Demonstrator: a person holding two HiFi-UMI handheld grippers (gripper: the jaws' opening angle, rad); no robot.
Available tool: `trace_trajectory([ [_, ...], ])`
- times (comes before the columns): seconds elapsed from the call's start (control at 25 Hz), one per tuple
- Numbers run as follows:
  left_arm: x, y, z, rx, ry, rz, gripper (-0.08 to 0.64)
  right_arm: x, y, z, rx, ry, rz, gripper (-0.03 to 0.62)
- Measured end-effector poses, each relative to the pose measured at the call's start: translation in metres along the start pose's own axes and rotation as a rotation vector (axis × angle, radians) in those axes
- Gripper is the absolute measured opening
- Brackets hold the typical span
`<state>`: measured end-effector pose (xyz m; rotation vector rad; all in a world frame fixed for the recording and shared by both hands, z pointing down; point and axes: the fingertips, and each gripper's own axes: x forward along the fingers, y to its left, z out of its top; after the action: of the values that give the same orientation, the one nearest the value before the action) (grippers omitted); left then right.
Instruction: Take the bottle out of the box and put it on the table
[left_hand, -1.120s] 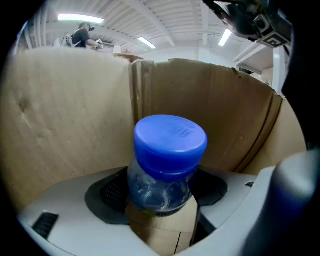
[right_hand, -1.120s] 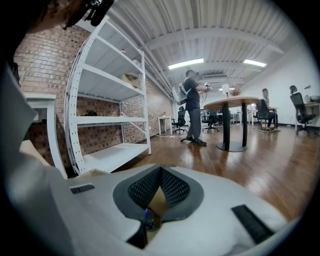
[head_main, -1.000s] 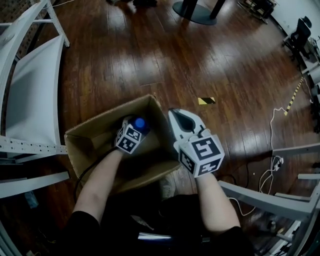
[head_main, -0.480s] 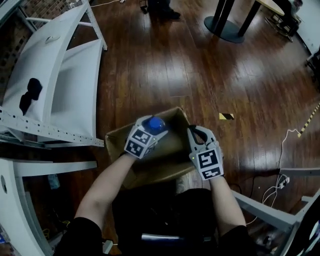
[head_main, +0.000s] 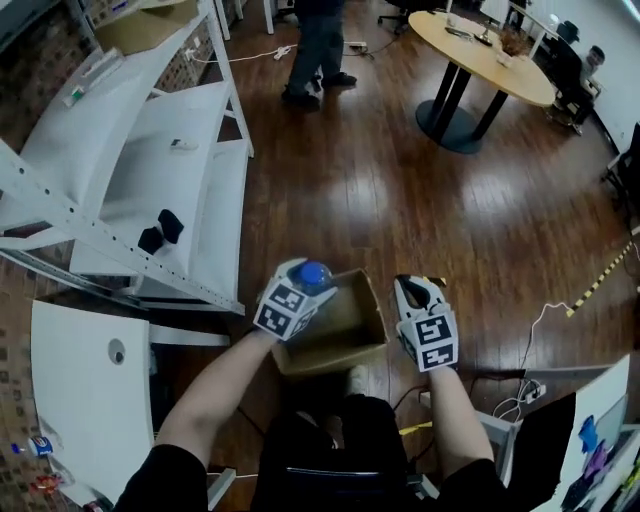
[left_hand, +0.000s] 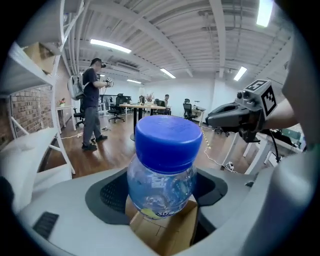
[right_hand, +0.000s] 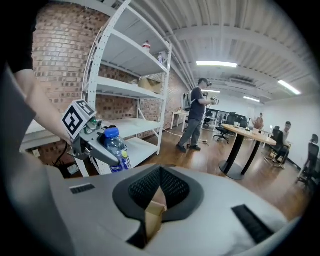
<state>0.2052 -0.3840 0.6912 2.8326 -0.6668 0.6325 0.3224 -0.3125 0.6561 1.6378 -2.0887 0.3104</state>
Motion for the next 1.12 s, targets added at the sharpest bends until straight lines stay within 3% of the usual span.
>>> trace_trajectory([
  [0.24, -0.116, -0.017, 0.122, -0.02, -0.038, 0.017, 0.359, -0.069, 0.023, 0.115, -0.027, -0.043, 0.034, 0.002],
  [0.48, -0.223, 0.01, 0.185, -0.026, -0.108, 0.149, 0.359, -0.082, 0.07, 0.211, -0.198, -0.137, 0.136, 0.003],
  [0.76, -0.328, 0.046, 0.191, -0.078, -0.143, 0.354, 0.358, -0.057, 0.137, 0.267, -0.249, -0.227, 0.308, 0.003],
  [1.12, -0.481, 0.064, 0.133, -0.199, -0.112, 0.691, 0.359, -0.034, 0.288, 0.323, -0.359, -0.282, 0.663, 0.003],
])
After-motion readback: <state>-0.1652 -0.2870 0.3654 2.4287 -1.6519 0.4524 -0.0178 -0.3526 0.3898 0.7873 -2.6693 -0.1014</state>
